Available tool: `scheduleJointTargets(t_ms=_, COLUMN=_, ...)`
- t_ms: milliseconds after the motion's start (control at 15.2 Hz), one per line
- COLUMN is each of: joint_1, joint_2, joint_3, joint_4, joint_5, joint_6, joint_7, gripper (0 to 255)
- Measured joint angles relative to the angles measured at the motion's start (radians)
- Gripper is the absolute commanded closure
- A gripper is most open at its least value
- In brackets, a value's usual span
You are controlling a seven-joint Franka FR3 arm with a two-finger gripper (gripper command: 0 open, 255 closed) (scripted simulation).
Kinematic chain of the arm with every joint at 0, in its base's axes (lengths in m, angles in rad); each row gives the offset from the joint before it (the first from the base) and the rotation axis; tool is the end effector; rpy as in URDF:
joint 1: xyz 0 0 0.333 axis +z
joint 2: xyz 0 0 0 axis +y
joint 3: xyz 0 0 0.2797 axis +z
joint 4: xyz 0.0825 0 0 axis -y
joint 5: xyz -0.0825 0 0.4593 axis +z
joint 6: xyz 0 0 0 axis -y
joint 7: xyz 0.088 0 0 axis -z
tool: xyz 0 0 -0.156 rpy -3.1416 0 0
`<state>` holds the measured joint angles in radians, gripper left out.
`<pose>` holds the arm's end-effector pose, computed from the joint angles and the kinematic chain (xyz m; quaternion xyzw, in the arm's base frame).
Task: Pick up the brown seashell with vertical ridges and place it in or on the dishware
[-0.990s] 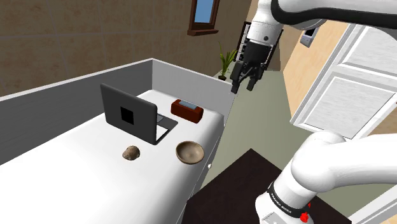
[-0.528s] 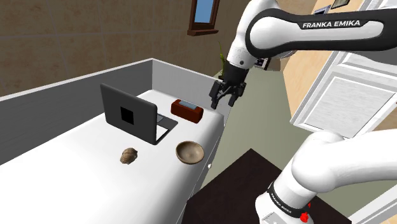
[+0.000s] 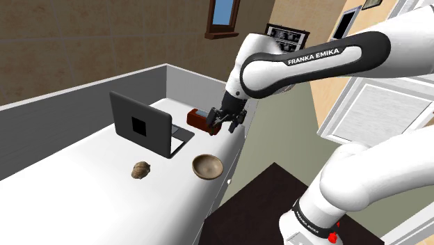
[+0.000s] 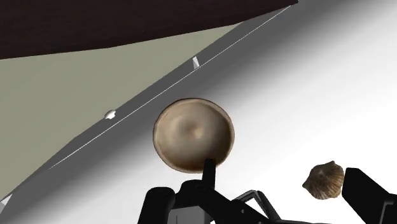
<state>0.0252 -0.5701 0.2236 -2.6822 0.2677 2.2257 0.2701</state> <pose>0.4471 0.1120 0.2969 -0.9922 0.1003 -0.0414 0.0621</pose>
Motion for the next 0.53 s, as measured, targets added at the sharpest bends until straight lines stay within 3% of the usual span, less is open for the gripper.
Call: scheduleJointTargets(t_ms=528, joint_1=0.002, joint_2=0.338, joint_3=0.103, joint_4=0.037, joint_5=0.033, joint_6=0.374, joint_7=0.103, gripper=0)
